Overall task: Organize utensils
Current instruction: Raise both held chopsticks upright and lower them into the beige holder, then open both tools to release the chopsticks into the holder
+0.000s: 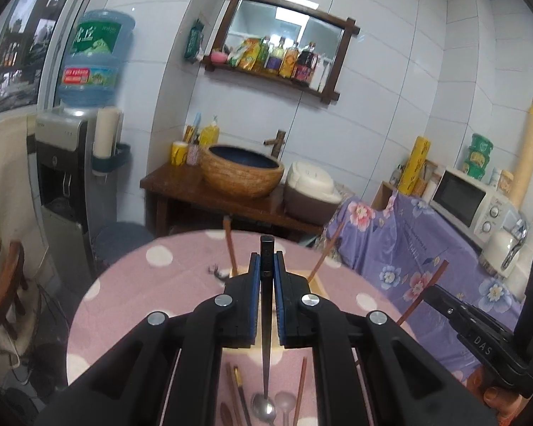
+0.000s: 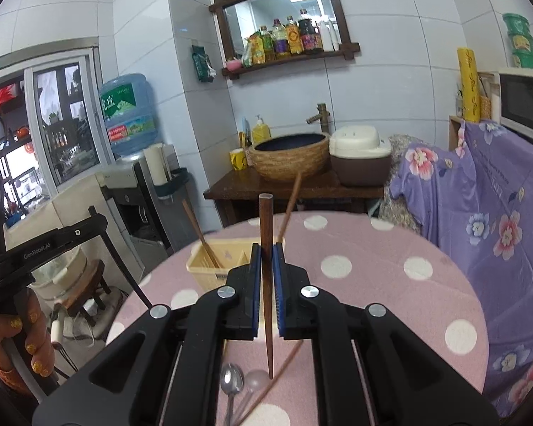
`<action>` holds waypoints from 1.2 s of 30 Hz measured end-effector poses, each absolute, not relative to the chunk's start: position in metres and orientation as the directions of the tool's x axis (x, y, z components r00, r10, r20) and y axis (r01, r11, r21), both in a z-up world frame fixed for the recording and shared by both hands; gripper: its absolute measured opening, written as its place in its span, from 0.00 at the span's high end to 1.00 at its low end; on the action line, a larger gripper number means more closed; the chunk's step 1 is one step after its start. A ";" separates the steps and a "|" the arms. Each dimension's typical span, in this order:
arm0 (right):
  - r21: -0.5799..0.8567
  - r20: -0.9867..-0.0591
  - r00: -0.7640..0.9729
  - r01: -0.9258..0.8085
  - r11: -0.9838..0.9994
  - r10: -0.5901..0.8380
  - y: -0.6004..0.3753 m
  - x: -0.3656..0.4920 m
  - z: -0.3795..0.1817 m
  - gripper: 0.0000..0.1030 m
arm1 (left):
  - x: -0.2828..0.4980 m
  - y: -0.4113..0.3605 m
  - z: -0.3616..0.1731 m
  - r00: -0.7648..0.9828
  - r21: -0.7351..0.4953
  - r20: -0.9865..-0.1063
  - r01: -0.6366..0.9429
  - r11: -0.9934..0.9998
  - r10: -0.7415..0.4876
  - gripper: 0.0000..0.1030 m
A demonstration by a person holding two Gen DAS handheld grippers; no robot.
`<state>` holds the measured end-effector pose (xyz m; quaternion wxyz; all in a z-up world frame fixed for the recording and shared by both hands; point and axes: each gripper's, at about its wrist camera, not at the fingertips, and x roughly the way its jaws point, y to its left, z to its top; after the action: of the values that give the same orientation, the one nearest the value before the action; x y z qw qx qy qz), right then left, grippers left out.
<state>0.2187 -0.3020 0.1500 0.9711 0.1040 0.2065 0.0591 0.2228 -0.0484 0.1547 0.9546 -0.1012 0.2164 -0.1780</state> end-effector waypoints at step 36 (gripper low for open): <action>0.265 -0.441 0.897 0.087 0.960 0.040 -0.285 0.329 0.081 0.95 | 0.321 -0.066 0.078 0.837 -0.329 -0.473 0.121 0.937 -0.274 0.79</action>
<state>0.3290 -0.2852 0.0815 0.9637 0.1403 0.2270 -0.0123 0.3206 -0.0655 0.0782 0.9475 -0.1444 0.2655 -0.1043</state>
